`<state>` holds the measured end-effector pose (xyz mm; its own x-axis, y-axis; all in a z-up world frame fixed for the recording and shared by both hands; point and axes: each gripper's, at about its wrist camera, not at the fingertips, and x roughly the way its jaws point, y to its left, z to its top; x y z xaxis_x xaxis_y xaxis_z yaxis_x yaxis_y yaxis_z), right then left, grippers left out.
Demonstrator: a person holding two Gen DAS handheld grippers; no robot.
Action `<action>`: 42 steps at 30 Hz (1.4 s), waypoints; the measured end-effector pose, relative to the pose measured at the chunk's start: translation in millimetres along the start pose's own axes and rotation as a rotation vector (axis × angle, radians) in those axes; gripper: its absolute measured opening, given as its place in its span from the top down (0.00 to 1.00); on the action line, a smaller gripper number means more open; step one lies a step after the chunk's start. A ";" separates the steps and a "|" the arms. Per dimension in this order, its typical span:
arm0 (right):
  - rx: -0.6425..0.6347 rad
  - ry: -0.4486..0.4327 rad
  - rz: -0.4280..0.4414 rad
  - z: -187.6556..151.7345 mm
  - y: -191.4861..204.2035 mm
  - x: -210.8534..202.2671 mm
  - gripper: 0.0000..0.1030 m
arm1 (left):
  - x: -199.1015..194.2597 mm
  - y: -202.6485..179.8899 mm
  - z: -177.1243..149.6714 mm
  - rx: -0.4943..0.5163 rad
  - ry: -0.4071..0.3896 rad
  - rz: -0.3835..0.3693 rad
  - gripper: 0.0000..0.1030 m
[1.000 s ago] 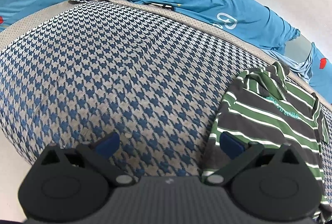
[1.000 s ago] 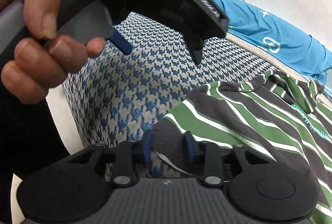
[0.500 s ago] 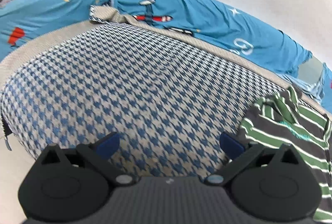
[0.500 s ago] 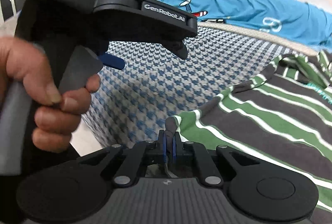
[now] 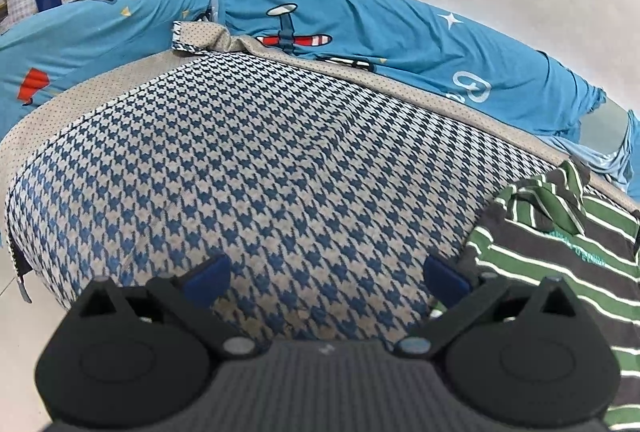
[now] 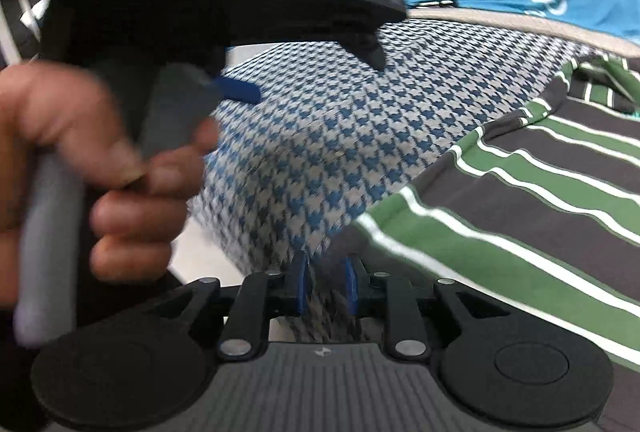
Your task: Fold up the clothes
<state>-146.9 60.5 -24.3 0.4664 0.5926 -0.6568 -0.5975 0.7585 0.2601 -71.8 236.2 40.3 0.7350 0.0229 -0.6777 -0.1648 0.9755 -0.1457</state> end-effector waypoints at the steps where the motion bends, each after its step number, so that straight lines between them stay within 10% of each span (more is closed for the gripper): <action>1: -0.007 0.000 -0.003 -3.1 -0.8 -5.6 0.80 | -0.1 -1.7 -1.2 0.003 0.003 -0.006 0.00; 18: 0.183 -0.077 -0.264 -53.2 -75.6 -113.5 0.76 | 8.5 -79.3 -36.0 0.160 0.117 -0.256 0.00; 42: 0.353 -0.148 -0.509 -21.8 -233.6 -178.9 0.72 | 1.5 -158.9 -86.4 0.430 0.141 -0.404 0.00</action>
<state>-105.0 -228.6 17.1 0.7353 0.1464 -0.6618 -0.0378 0.9837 0.1756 -101.3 62.3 0.1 0.5848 -0.3681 -0.7228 0.4109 0.9028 -0.1272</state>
